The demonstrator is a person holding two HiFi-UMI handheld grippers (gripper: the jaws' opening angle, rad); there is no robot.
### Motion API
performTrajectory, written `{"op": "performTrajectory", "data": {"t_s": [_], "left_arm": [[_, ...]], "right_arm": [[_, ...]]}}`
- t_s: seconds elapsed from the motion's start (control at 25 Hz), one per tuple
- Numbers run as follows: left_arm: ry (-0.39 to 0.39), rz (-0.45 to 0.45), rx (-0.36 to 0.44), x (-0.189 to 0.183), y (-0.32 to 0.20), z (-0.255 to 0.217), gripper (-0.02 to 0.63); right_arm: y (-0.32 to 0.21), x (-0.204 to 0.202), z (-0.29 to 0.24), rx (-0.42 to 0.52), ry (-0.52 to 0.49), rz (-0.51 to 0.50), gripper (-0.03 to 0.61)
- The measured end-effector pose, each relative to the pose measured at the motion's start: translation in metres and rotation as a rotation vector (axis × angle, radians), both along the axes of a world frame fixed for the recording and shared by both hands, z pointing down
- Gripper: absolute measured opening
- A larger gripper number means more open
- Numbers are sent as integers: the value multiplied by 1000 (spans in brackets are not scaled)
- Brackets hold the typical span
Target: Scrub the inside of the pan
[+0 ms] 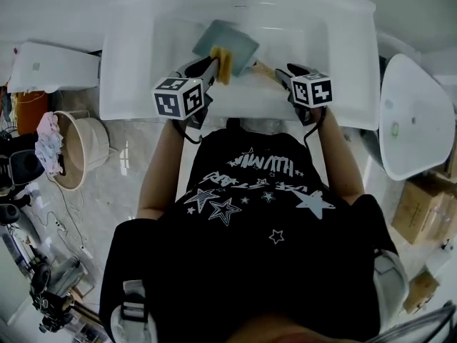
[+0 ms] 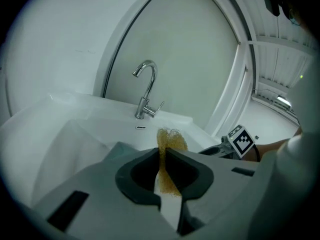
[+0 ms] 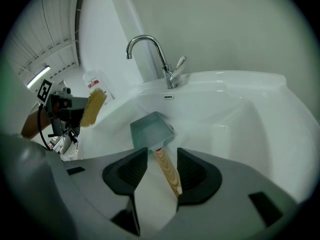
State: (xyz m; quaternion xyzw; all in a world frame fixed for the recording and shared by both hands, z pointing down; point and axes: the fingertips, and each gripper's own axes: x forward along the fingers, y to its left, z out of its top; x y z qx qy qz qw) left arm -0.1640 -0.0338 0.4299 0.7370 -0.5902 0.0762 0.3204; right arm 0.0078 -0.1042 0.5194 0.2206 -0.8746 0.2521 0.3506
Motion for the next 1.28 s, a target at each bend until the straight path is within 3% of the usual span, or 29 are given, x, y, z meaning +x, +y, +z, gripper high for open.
{"op": "performTrajectory", "data": {"t_s": [0.2, 0.52, 1.0, 1.28], "left_arm": [[-8, 100, -40, -8, -17, 16, 43], [-15, 231, -100, -13, -41, 47, 43], [-16, 356, -194, -5, -66, 91, 43], [-23, 378, -269, -3, -75, 118, 43]], "right_arm": [[7, 4, 23, -10, 91, -24, 196], [0, -7, 39, 60, 220, -57, 206], [5, -18, 73, -10, 374, -195, 204], [3, -24, 92, -35, 449, -270, 199]]}}
